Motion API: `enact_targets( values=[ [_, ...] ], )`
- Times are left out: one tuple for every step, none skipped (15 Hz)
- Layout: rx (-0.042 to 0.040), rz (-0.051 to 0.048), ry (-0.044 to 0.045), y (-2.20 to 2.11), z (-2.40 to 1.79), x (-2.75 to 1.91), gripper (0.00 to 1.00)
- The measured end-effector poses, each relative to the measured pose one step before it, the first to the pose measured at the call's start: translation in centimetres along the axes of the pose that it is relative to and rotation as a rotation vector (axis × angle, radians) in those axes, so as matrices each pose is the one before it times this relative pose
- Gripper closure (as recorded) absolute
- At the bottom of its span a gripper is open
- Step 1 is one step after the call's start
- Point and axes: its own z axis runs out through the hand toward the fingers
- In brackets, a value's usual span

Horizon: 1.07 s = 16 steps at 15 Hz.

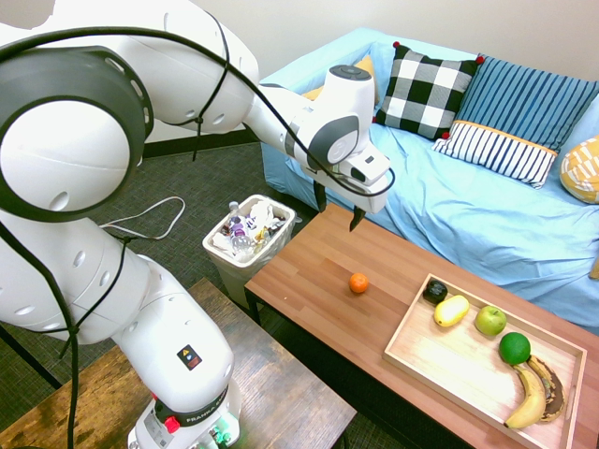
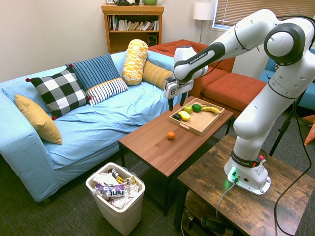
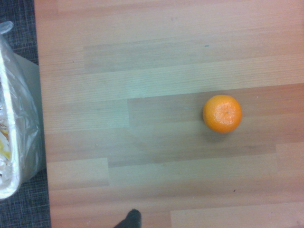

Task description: Put the tangerine in the tray

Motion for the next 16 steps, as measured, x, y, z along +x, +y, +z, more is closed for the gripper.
enact_targets(
  values=[
    [-0.00276,-0.00068,-0.00198,-0.025,0.056,0.021,0.00],
    [-0.00738,-0.00244,-0.00284,0.001,0.102,-0.050,0.00],
    [-0.00521,0.00698,0.00377,-0.228,0.178,0.066,0.00],
    [-0.00407,0.01952,0.01254,-0.430,0.366,0.249,0.00],
    [-0.00538,0.02450,0.01485,-0.554,0.658,0.427,0.00],
    [-0.00743,0.02344,0.01121,-0.501,1.008,0.616,0.00],
    [-0.00818,0.01924,0.00281,-0.371,1.186,0.636,0.00],
    [-0.01317,0.01564,-0.00622,-0.252,1.366,0.561,0.00],
    [-0.00751,0.01569,-0.00864,-0.235,1.452,0.548,0.00],
    [-0.00587,0.01387,-0.01038,-0.220,1.474,0.463,0.00],
    [-0.00394,0.01601,-0.00517,-0.270,1.410,0.452,0.00],
    [-0.00584,0.01683,-0.00212,-0.388,1.392,0.403,0.00],
    [-0.00300,0.01430,-0.00357,-0.415,1.353,0.275,0.00],
    [-0.00308,0.01395,-0.00311,-0.374,1.339,0.229,0.00],
    [-0.00547,0.01371,-0.00037,-0.243,1.335,0.268,0.00],
    [-0.00845,0.01314,0.00582,-0.059,1.221,0.345,0.00]
  ],
)
